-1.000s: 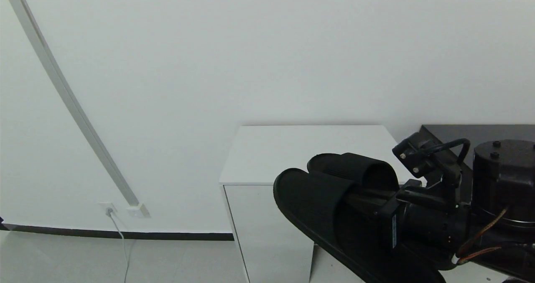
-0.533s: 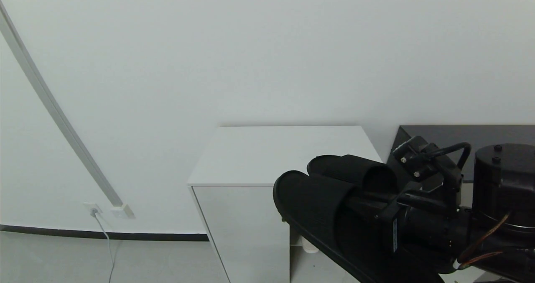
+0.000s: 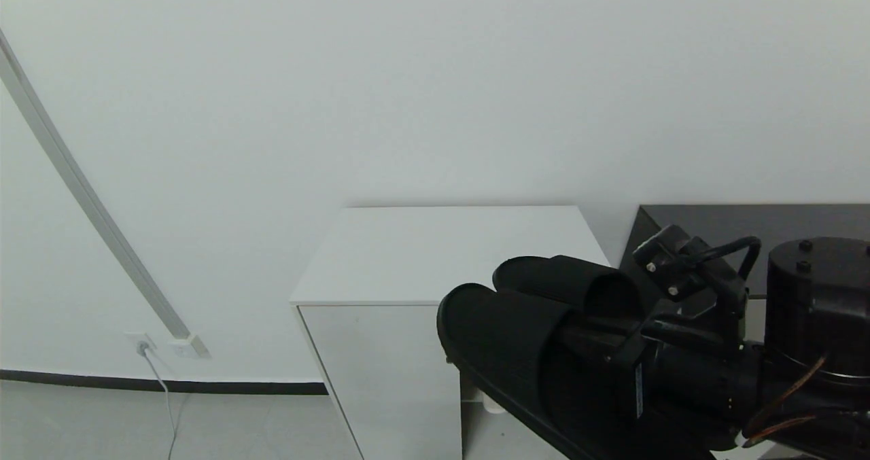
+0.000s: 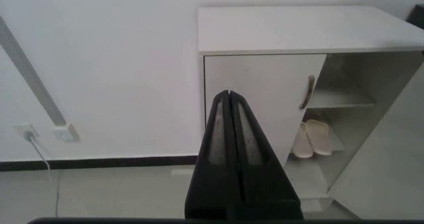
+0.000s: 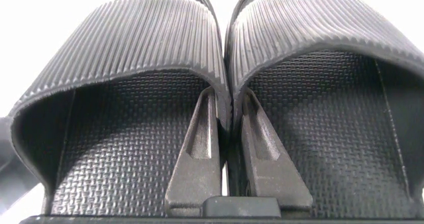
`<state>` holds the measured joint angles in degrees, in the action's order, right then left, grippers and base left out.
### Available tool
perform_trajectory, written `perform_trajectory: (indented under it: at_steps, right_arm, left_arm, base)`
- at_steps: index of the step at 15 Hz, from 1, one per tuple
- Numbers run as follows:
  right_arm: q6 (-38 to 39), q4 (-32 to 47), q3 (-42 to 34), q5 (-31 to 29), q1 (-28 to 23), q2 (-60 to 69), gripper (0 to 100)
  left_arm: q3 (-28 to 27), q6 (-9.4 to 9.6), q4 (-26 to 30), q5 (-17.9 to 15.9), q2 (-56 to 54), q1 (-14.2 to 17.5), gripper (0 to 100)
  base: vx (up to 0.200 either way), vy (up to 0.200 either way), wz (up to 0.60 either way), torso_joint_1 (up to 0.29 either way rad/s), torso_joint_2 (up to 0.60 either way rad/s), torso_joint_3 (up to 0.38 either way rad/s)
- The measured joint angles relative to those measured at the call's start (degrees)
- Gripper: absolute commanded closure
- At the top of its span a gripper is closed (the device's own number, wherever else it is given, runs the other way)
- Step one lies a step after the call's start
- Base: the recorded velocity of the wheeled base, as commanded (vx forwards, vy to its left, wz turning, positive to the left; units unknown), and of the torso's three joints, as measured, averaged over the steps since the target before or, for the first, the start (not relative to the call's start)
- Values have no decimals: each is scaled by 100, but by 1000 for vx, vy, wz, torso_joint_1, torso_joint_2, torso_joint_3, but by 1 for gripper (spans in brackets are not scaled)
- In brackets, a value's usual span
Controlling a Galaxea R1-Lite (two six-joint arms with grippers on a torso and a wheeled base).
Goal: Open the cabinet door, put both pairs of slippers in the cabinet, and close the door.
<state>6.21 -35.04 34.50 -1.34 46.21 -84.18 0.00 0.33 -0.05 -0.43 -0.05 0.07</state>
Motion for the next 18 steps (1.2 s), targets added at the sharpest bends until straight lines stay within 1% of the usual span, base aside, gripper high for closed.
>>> perform_trajectory:
  at_steps: [1, 4, 18]
  right_arm:
    - [-24, 0, -2, -5, -10, 0, 100]
    - [-52, 0, -13, 1, -5, -2, 100]
    - [-57, 1, -55, 1, -11, -52, 100]
  left_arm:
    - [0, 0, -2, -1, 0, 6, 100]
    - [0, 0, -2, 0, 0, 0, 100]
    - [0, -6, -2, -1, 2, 6, 100]
  base:
    - [0, 0, 0, 0, 0, 0]
    - [-200, 0, 0, 1, -1, 2]
    - [0, 0, 0, 0, 0, 0]
